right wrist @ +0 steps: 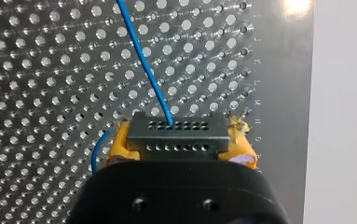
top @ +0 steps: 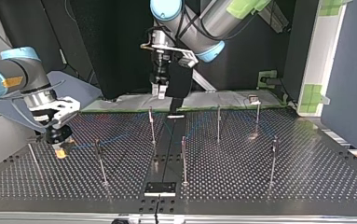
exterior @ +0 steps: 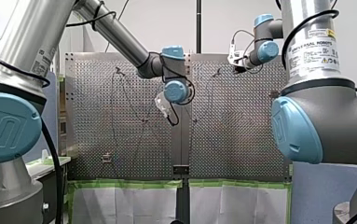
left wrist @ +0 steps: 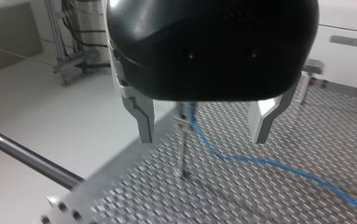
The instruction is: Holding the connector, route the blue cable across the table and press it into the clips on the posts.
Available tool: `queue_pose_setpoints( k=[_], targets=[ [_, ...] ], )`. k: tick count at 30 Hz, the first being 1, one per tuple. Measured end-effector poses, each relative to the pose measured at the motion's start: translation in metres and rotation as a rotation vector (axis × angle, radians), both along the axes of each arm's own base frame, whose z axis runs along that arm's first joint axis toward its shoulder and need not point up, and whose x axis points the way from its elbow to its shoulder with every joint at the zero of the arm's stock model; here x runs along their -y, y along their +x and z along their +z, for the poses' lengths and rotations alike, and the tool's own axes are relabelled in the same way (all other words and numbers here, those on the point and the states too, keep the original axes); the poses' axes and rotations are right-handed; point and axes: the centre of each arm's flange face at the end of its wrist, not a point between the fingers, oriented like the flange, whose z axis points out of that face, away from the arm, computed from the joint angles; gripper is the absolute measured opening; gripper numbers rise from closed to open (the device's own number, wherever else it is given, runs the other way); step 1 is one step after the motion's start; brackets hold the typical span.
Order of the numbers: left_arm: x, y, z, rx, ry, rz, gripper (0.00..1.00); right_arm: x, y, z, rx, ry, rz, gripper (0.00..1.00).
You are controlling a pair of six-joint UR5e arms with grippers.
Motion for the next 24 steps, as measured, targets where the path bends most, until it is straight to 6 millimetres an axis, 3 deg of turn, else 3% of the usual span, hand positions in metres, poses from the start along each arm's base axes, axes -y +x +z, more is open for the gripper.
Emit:
queue_pose_setpoints(
  k=[6, 16, 24],
  targets=[
    [-0.009, -0.007, -0.057, -0.050, 0.027, 0.012, 1.00, 0.001, -0.001, 0.000, 0.000, -0.001, -0.002, 0.00],
    [-0.027, -0.025, -0.133, -0.119, 0.088, 0.019, 1.00, 0.001, -0.002, -0.001, -0.001, 0.000, -0.004, 0.00],
    [-0.050, -0.044, -0.165, -0.140, 0.111, 0.077, 1.00, 0.002, -0.003, -0.001, 0.000, 0.002, -0.005, 0.00]
  ],
)
